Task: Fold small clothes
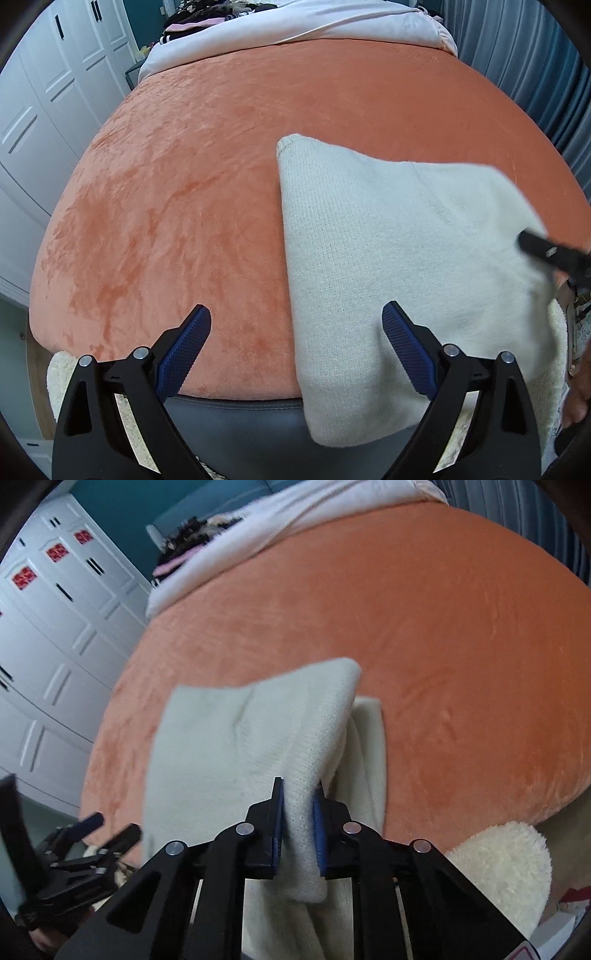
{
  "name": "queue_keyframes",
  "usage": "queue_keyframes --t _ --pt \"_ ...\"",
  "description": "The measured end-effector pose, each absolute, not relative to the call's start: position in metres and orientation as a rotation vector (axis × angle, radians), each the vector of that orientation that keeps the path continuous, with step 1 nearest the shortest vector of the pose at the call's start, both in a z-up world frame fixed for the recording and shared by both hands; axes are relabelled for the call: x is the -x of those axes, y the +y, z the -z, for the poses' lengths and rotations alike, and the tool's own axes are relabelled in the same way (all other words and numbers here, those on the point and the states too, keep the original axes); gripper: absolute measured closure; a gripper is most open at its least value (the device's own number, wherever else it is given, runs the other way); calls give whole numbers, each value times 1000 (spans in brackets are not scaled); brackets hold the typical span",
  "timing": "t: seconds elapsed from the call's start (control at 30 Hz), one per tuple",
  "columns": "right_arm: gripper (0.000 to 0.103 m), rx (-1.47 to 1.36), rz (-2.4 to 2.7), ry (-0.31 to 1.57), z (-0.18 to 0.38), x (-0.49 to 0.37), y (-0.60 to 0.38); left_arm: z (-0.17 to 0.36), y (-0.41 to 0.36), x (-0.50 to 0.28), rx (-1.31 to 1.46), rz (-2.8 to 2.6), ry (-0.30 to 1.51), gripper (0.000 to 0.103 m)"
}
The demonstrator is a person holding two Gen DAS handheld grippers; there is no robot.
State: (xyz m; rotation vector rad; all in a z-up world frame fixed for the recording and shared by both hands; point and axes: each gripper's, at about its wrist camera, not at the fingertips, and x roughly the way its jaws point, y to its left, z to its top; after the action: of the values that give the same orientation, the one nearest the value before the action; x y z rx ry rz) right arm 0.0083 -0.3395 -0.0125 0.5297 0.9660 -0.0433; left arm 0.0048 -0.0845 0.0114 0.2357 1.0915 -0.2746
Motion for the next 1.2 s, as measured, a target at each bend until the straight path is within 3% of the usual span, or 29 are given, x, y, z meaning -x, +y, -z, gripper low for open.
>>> queue_keyframes --t 0.1,0.2,0.23,0.33,0.43,0.5,0.67,0.77,0.93,1.0,1.07,1.13,1.2 --pt "93 -495 58 948 6 -7 -343 -7 -89 -6 -251 274 1102 11" --pt "89 -468 112 1148 76 -21 -348 -2 -94 -5 -254 279 1117 11" --pt "89 -516 107 1139 85 -16 -354 -1 -95 -5 -258 278 1120 11" --pt "86 -550 114 1095 59 -8 -360 -1 -94 -5 -269 273 1116 11" --pt "65 -531 124 1028 31 3 -360 0 -92 -9 -230 283 1130 11" --pt "35 -506 133 1028 28 7 -360 2 -88 -13 -148 331 1164 11" --pt "29 -535 144 1135 65 2 -371 19 -73 -27 76 384 1253 8" --pt "19 -592 129 1153 85 -7 -371 35 -69 -37 118 393 1269 5" --pt "16 -720 15 1158 105 -25 -368 62 -72 -51 270 503 1326 5" --pt "5 -771 -9 1146 114 -29 -368 78 -73 -57 365 516 1378 5" --pt "5 -768 -28 1145 113 -34 -365 83 -76 -58 409 503 1407 5" --pt "25 -738 -51 1143 108 -37 -360 76 -88 -56 331 511 1411 8" --pt "58 -732 -52 1132 99 -35 -358 63 -94 -52 284 522 1401 25"
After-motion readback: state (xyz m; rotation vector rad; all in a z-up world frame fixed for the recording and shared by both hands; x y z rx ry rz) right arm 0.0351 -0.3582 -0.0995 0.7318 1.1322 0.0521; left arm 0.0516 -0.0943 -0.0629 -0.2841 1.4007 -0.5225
